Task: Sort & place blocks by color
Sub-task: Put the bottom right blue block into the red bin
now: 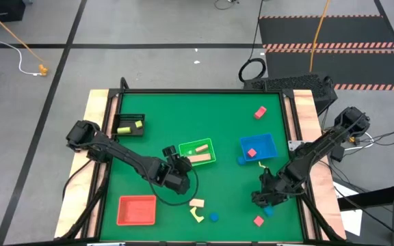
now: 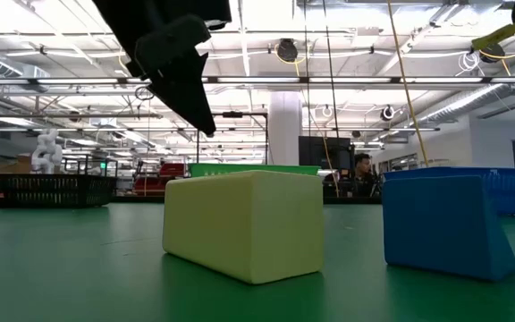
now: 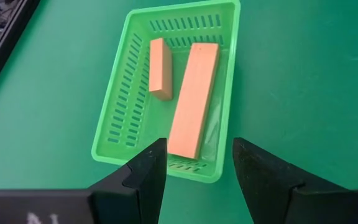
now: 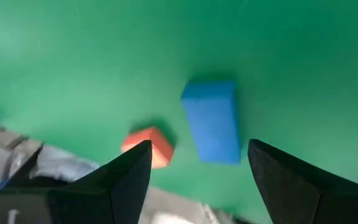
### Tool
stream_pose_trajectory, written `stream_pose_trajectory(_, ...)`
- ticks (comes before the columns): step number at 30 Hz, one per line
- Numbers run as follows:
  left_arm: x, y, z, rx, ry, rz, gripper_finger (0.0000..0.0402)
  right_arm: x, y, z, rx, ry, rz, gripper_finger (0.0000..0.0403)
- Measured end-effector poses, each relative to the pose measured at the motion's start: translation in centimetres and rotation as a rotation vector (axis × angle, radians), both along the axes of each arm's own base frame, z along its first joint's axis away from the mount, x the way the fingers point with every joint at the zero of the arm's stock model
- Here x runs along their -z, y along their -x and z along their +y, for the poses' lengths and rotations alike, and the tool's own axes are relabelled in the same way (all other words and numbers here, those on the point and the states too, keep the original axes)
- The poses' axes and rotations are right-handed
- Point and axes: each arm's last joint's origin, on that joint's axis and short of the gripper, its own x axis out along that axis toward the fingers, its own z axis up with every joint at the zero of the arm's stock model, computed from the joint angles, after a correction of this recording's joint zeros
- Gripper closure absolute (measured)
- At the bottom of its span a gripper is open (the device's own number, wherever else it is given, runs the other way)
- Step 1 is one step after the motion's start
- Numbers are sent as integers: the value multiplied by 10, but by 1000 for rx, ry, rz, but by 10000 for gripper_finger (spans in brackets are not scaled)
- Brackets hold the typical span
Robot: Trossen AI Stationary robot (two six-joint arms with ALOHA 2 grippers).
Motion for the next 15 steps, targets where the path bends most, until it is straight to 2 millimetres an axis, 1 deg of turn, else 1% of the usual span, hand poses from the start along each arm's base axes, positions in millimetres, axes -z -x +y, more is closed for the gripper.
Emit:
stream_pose_trajectory(5, 0, 0, 0, -10, 7, -6, 218, 7, -3, 0, -14, 72, -36, 147)
stream_pose_trajectory(10, 0, 0, 0, -11, 7, -6, 218, 24, -7, 5, -95, 110, -6, 147)
stream_pose_trajectory(15, 0, 0, 0, -12, 7, -6, 218, 38, -11, 9, -132, 124, 39, 150)
